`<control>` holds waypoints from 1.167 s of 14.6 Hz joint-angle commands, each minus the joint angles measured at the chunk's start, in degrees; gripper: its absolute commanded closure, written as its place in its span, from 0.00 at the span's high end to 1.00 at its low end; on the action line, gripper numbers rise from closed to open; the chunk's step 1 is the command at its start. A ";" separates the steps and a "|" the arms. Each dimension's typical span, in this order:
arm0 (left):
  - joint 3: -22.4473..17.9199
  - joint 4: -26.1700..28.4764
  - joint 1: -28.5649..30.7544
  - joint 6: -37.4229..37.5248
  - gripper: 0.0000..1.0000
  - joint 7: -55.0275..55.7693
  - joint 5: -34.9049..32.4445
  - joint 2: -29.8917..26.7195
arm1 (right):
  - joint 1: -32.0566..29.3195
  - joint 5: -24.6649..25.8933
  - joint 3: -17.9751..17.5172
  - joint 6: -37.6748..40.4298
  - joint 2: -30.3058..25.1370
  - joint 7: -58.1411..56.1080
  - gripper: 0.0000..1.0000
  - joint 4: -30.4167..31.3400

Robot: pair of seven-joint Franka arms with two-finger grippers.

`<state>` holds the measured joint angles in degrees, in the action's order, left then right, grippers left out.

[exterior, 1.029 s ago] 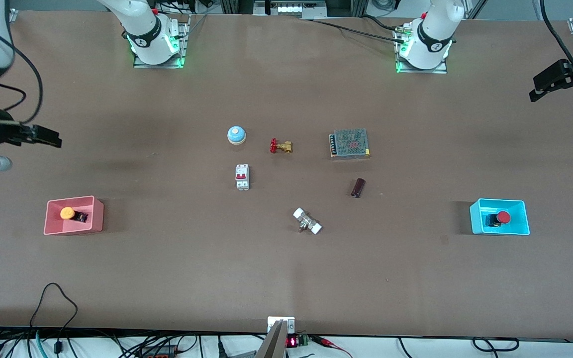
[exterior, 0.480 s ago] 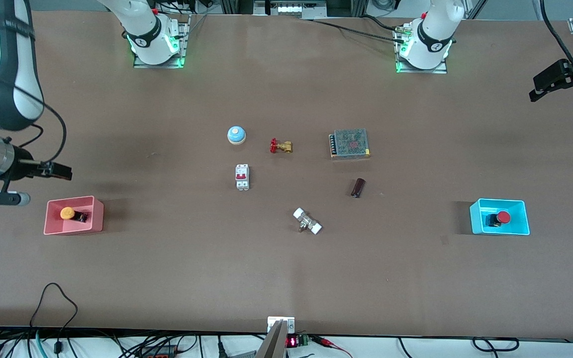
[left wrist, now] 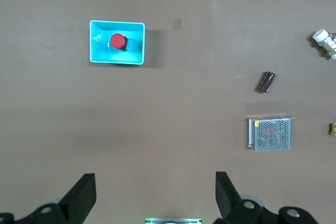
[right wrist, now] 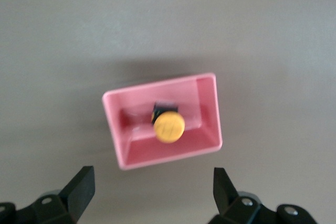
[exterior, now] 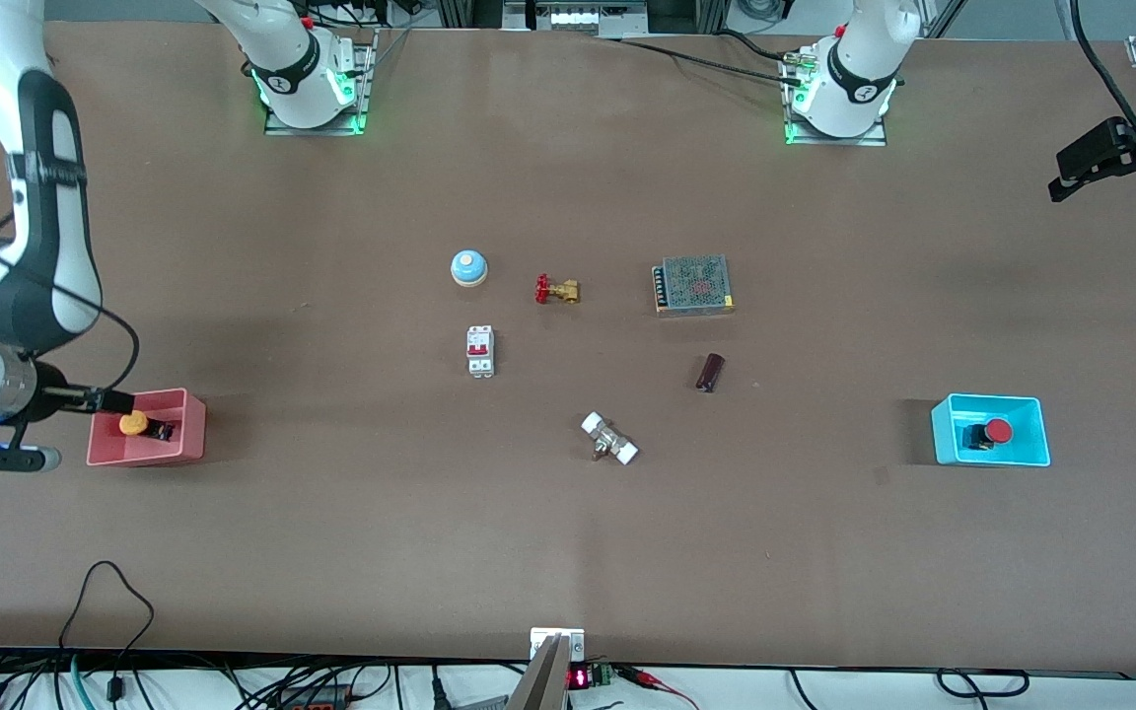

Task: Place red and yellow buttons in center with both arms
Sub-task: 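Lower the right gripper over the yellow button in the pink bin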

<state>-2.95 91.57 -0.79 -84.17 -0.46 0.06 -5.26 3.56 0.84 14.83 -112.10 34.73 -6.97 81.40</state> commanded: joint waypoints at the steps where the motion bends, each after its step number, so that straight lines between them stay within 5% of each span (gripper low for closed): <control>1: -0.21 -0.51 -0.44 0.15 1.00 -0.50 0.29 0.25 | -1.27 0.48 -0.41 -1.98 4.11 -1.91 1.00 -3.26; 17: -0.21 -4.73 -1.06 0.68 1.00 -0.94 0.38 3.68 | -2.59 -0.13 -0.76 -2.16 9.82 -5.76 1.00 -2.82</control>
<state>-2.88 88.92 -1.44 -84.25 -0.47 0.06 -3.03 1.61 0.82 14.66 -114.47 43.38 -10.35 79.91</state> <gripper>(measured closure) 0.000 0.000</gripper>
